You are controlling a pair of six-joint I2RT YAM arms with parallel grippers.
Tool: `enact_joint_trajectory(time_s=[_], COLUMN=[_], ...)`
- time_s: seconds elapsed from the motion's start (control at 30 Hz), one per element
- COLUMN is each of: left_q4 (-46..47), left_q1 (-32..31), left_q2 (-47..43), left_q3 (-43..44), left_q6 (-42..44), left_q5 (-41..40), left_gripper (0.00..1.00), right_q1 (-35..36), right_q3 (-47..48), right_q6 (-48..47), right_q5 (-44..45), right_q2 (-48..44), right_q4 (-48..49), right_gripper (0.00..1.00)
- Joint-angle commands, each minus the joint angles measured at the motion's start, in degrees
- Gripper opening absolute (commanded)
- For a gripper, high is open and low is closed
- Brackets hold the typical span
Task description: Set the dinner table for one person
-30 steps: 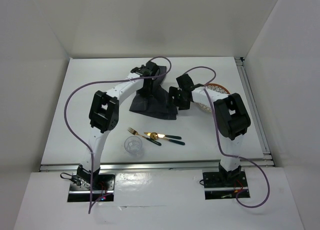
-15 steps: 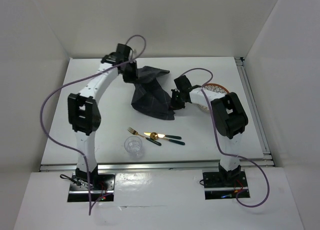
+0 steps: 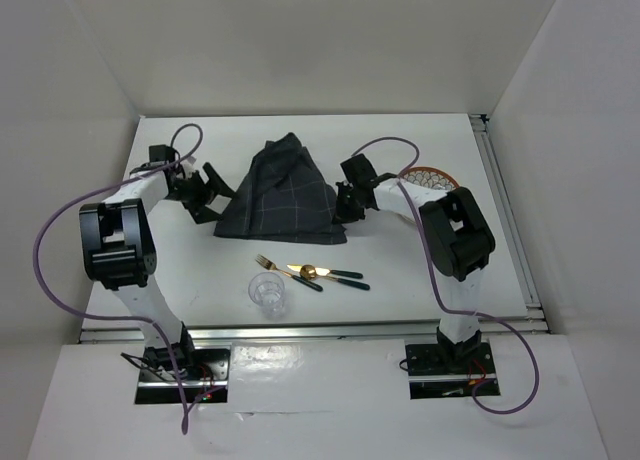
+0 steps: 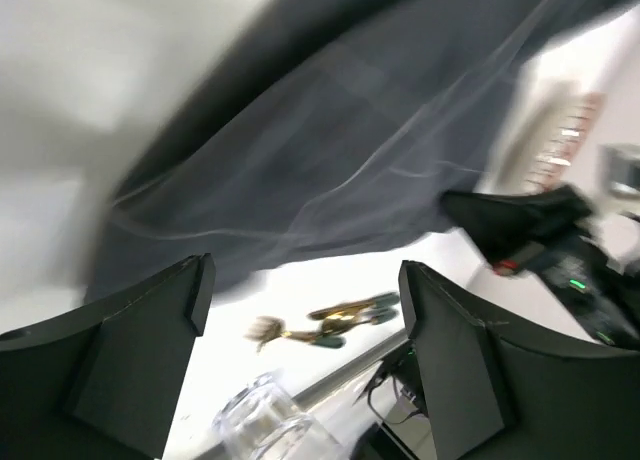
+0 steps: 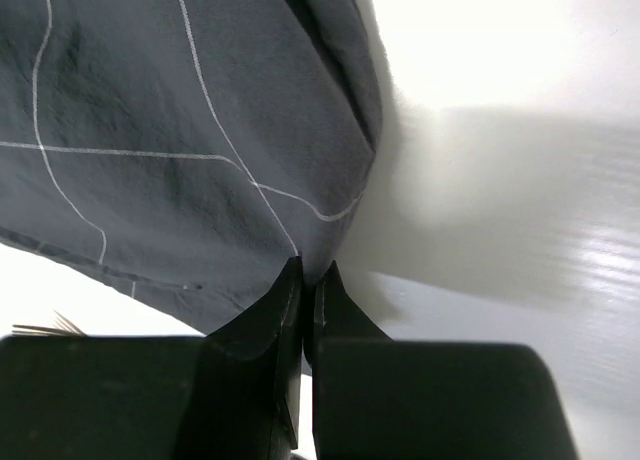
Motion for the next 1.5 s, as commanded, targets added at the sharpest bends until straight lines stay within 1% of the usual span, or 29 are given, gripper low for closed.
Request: enact_joint_trajectory(time_s=[0.0,0.07,0.1,0.2,0.23,0.27,0.3,0.33,0.37,0.4,0.43,0.47,0.5,0.53,0.6,0.63,0.67,0.73,0.77,0.83,0.97,1.07,1.3,1.47], left_q4=[-0.91,-4.15,-5.22,-7.51,-7.52,-7.52,-8.91,-9.79,-10.67,-11.81,-13.56,-14.36,-14.98,-15.68,-16.57,-17.53,-18.14,-20.51,-21.05,-21.58,-22.11,-22.11,-22.11,-23.16], left_q1=[-1.28,-1.28,-1.28,-2.59,-3.29,-5.21,-6.36,-7.50,-10.04,-11.46,-12.95,-15.84,-17.17,-19.62,-21.57,-22.45,-24.28,-26.05,-26.84,-28.08,-29.31,-30.02,-30.54,-30.54], left_q2=[-2.98,-4.92,-5.80,-8.87,-10.01,-10.02,-10.02,-10.02,-9.07,-7.23,-6.34,-4.85,-4.14,-3.53,-2.56,-1.25,-0.36,1.83,4.02,5.88,9.31,11.32,13.88,15.20], left_q3=[1.58,2.46,2.47,3.26,3.26,3.26,3.26,3.95,4.74,5.62,7.28,8.00,8.61,9.84,10.90,11.60,13.17,14.85,16.16,16.70,17.23,17.23,17.76,18.29], left_q6=[1.40,2.46,3.24,5.35,7.18,8.25,8.95,9.48,10.18,10.19,10.19,10.19,10.19,10.19,10.19,10.19,10.19,8.88,8.87,7.64,7.64,7.64,6.33,6.32], left_q5=[-4.47,-10.00,-15.08,-21.35,-24.94,-26.19,-29.25,-30.41,-31.47,-33.39,-37.68,-40.07,-42.09,-46.03,-48.87,-50.01,-52.37,-56.24,-59.40,-62.05,-62.86,-64.96,-68.12,-69.45], left_gripper=[0.93,0.89,0.83,0.73,0.71,0.71,0.72,0.74,0.79,0.81,0.82,0.86,0.86,0.86,0.89,0.92,0.93,0.93,0.93,0.89,0.88,0.88,0.75,0.77], right_q1=[0.71,0.71,0.71,0.71,0.71,0.71,0.71,0.71,0.71,0.71,0.71,0.71,0.71,0.71,0.71,0.71,1.23,1.23,1.23,1.23,1.23,1.23,1.23,0.71], right_q3=[-0.32,-0.32,-0.32,0.21,0.21,0.21,0.21,0.21,0.82,0.82,0.82,0.82,0.82,1.43,1.44,1.44,1.44,0.92,0.91,0.91,0.38,-0.14,-0.67,-0.67], right_q6=[-0.62,-1.14,-1.15,-1.15,-1.67,-1.68,-1.68,-1.68,-1.68,-1.68,-2.20,-2.20,-2.20,-2.20,-2.20,-2.20,-2.20,-2.20,-2.20,-2.20,-2.20,-2.20,-2.20,-2.20], right_q5=[1.72,1.73,2.34,2.87,3.39,3.40,3.40,4.10,4.10,4.80,4.81,4.81,4.81,5.33,5.33,5.33,5.33,5.33,5.33,5.94,5.95,5.95,5.95,5.95], right_q2=[-2.66,-2.66,-3.27,-3.28,-3.89,-3.89,-3.89,-3.89,-4.42,-4.42,-4.42,-4.94,-4.95,-4.95,-4.95,-4.95,-4.95,-5.47,-5.48,-5.48,-5.48,-5.48,-5.48,-4.95], right_q4=[-0.86,-1.38,-1.39,-2.00,-2.00,-2.52,-2.53,-3.05,-3.05,-3.66,-3.67,-3.67,-4.37,-4.37,-4.90,-4.90,-4.90,-4.90,-4.90,-4.90,-5.43,-5.43,-4.90,-4.37], right_gripper=[0.00,0.01,0.06,0.14,0.20,0.24,0.28,0.35,0.46,0.51,0.56,0.65,0.69,0.72,0.77,0.80,0.81,0.82,0.82,0.83,0.83,0.84,0.84,0.84])
